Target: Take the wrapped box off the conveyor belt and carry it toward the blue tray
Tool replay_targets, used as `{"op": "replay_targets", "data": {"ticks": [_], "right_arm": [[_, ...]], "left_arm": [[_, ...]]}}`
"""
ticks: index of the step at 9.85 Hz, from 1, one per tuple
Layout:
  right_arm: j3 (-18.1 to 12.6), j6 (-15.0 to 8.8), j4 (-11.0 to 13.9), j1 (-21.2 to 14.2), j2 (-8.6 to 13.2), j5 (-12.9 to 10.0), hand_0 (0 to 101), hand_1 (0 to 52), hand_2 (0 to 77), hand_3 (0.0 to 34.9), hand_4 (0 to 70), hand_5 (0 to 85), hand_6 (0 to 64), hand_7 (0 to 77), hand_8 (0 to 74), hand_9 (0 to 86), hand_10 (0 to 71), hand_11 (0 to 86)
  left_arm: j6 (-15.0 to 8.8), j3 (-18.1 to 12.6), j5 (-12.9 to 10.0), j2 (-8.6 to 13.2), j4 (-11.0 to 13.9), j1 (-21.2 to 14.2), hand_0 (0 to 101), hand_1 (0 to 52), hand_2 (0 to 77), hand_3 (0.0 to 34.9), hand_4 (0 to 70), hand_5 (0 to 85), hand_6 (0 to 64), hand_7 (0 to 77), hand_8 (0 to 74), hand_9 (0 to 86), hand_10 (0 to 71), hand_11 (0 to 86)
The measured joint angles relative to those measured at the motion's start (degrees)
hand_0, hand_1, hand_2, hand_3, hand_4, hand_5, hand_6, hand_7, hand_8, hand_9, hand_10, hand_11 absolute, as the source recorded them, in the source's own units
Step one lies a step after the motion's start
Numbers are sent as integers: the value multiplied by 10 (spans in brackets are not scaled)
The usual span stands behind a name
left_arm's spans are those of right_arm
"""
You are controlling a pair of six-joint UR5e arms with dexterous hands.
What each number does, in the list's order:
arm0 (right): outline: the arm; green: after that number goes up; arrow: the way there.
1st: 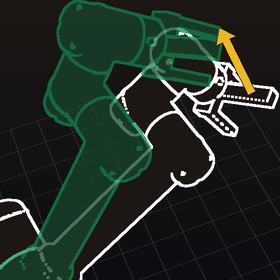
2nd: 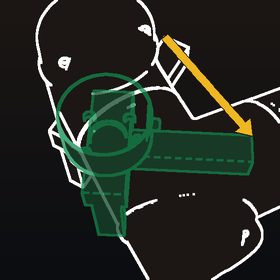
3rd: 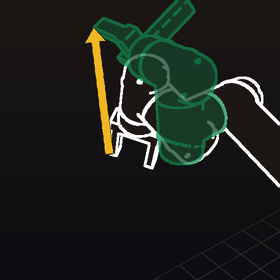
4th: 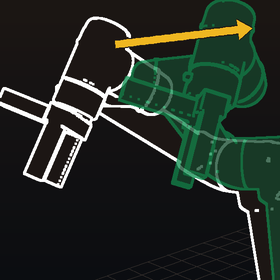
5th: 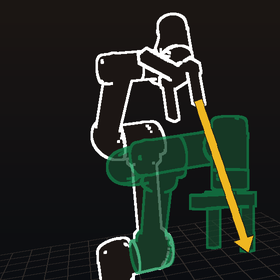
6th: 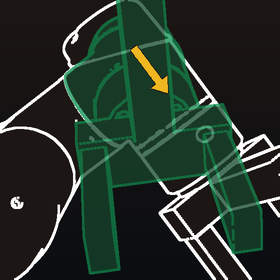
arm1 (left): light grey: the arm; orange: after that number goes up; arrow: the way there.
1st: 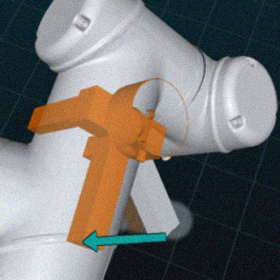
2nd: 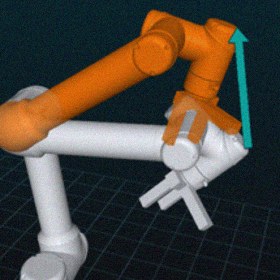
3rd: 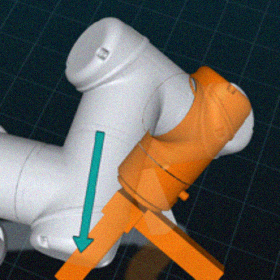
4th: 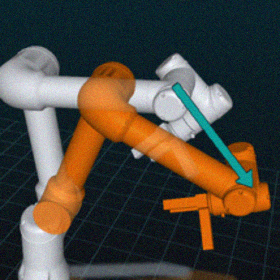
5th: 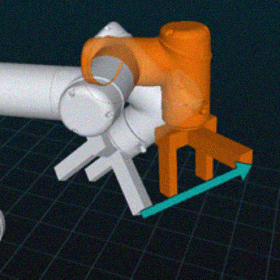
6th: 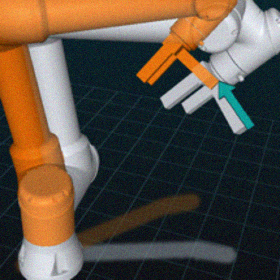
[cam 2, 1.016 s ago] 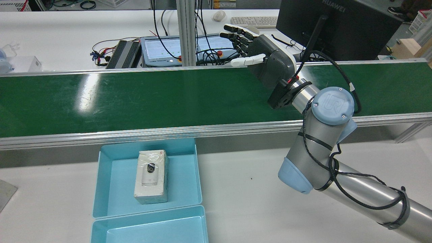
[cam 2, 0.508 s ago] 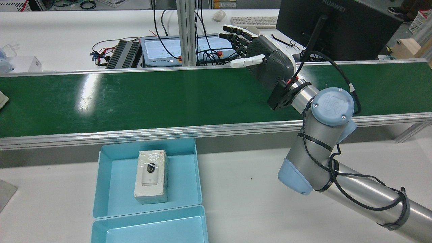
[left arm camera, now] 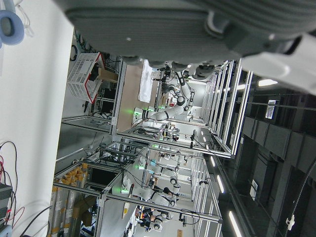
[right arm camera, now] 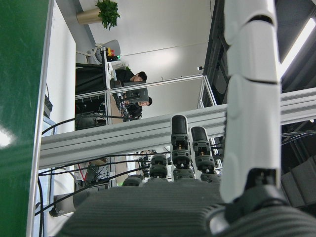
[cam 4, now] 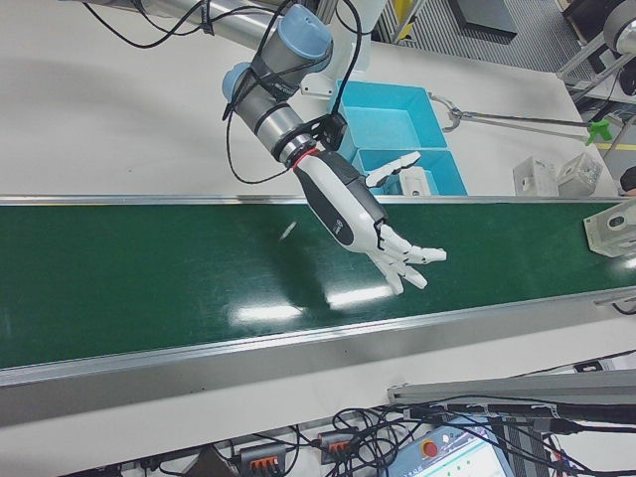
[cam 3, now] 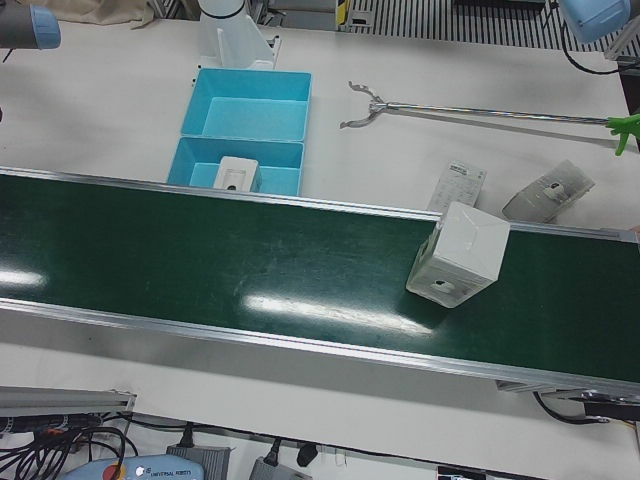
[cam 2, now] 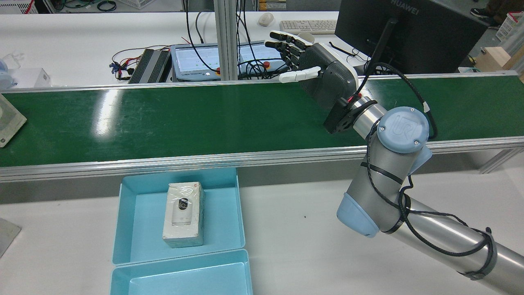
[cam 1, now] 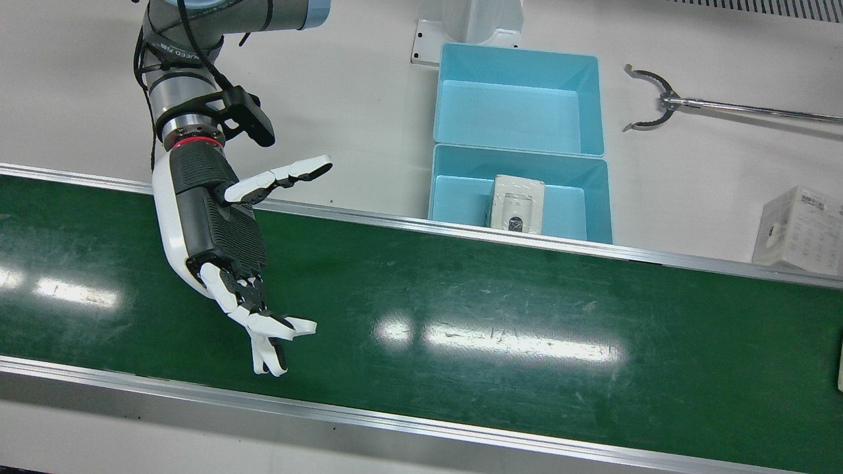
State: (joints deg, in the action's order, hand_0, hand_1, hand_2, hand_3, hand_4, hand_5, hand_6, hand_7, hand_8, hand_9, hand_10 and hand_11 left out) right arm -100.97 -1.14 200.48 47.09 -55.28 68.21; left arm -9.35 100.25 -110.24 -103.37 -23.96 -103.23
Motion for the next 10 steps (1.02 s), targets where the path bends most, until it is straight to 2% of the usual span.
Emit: {"op": "replay_targets", "data": {"ticks": [5, 10], "right_arm": [[-1, 0, 0, -6, 0, 0, 490, 147, 60, 0, 115, 191, 93, 240, 60, 87, 0, 11], [-3, -2, 2, -16, 0, -15, 492, 147, 76, 0, 115, 191, 93, 251, 60, 87, 0, 11]], "left_arm": [[0, 0, 0, 0, 0, 0, 0, 0, 11, 0, 5, 11, 5, 5, 5, 0, 5, 0], [0, 0, 0, 0, 0, 0, 0, 0, 11, 0, 5, 11, 5, 5, 5, 0, 5, 5]]}}
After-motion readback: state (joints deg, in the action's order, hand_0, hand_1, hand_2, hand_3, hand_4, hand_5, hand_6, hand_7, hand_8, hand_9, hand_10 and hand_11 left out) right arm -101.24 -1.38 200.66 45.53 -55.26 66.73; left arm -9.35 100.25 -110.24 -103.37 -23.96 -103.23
